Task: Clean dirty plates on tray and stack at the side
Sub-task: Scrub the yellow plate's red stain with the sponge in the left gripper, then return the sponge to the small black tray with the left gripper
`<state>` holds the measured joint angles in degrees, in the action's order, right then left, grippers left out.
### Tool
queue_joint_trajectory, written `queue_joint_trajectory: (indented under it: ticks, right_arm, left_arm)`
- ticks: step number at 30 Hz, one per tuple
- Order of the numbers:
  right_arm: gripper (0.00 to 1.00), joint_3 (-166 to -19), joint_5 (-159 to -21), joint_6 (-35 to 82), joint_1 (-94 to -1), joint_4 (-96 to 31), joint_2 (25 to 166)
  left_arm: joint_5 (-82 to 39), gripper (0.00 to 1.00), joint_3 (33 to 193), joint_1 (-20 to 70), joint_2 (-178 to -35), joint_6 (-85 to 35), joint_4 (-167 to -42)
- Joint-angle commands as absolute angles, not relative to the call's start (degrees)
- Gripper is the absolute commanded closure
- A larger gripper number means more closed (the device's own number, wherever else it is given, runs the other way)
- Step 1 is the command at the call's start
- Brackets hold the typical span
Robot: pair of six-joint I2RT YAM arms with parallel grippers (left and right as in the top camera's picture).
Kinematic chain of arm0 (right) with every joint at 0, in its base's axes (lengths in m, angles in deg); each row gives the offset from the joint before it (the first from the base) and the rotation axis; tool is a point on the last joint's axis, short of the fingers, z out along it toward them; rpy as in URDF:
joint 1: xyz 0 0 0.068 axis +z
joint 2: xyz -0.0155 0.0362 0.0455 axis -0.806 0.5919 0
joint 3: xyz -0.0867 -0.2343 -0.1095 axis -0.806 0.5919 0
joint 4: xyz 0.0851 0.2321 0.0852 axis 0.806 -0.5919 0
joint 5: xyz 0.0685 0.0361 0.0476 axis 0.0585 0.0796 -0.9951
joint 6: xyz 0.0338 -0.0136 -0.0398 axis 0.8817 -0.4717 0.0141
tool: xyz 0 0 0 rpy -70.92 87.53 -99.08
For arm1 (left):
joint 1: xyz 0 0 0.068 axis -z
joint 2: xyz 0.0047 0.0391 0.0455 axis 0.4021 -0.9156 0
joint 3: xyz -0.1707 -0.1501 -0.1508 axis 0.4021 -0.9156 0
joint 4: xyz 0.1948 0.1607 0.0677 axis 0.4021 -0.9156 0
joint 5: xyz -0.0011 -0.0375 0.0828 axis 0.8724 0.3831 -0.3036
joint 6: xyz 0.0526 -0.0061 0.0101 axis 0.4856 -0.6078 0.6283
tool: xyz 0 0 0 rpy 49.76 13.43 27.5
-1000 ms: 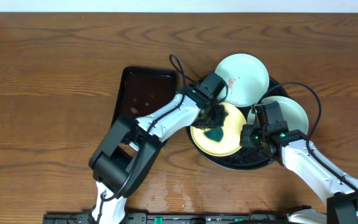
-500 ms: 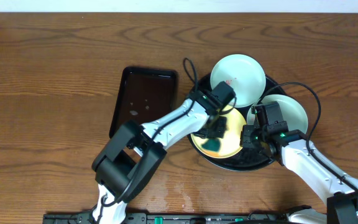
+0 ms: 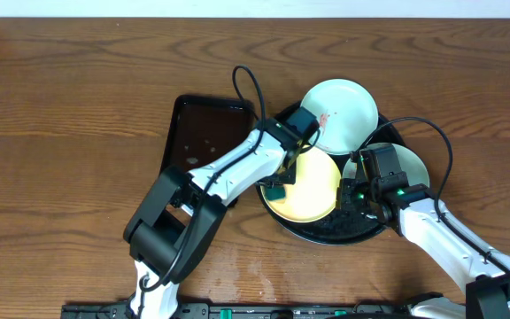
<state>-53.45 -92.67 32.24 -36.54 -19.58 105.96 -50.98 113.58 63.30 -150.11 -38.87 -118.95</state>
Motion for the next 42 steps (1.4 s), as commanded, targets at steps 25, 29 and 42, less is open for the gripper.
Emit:
queue_joint_trajectory:
  ticks: [25,29,42]
  right_arm:
    - [0.83,-51.57,-92.84,33.18,-37.11,-14.86,111.75]
    - [0.99,-52.23,-92.84,33.18,-37.11,-14.05,110.61]
    - [0.99,-61.28,-81.24,27.95,-37.11,-32.01,96.99]
  left_arm:
    - [-56.82,0.92,106.39,41.68,-130.65,-31.70,-122.08]
    - [-51.79,0.92,103.31,38.78,-133.06,-28.71,-118.34]
    - [-45.80,0.45,104.09,38.23,-129.87,-25.54,-118.63]
